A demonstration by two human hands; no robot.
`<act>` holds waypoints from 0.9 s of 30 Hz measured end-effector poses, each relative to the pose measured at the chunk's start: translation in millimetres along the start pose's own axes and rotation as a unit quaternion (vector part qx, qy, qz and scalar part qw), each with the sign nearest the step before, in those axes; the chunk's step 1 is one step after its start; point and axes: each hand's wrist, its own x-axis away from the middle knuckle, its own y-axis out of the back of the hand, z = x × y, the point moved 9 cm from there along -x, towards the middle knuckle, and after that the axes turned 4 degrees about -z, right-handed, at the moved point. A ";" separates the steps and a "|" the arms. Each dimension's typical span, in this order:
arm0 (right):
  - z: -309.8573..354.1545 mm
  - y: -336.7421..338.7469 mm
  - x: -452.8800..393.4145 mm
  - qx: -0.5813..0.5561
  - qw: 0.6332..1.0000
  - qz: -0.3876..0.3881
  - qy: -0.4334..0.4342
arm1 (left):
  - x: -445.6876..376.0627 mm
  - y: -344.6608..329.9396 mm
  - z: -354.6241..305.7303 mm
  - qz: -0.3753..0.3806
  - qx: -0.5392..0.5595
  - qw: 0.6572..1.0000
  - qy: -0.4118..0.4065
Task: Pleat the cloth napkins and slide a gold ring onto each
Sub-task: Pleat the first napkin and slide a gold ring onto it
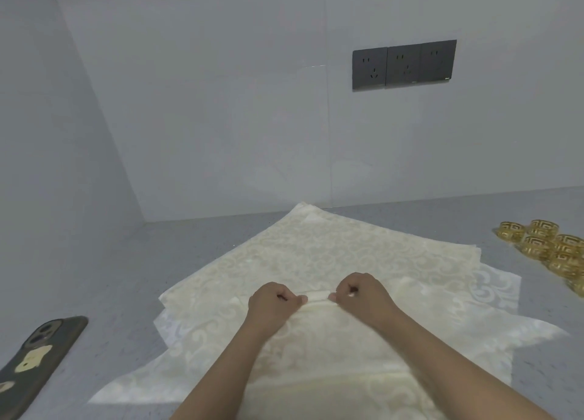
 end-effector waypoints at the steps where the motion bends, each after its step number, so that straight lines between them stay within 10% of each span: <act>1: 1.8 -2.5 0.0 0.021 1.000 0.007 0.017 | 0.0 -1.1 1.0 -0.002 -0.006 1.000 -0.001; 11: 11.8 -15.0 -8.5 0.242 0.966 0.059 0.069 | -14.7 -5.9 -19.2 0.035 -0.255 0.965 -0.054; 27: 39.0 9.3 24.7 0.188 0.966 -0.064 0.164 | 25.0 3.0 -43.4 -0.045 -0.207 0.963 -0.165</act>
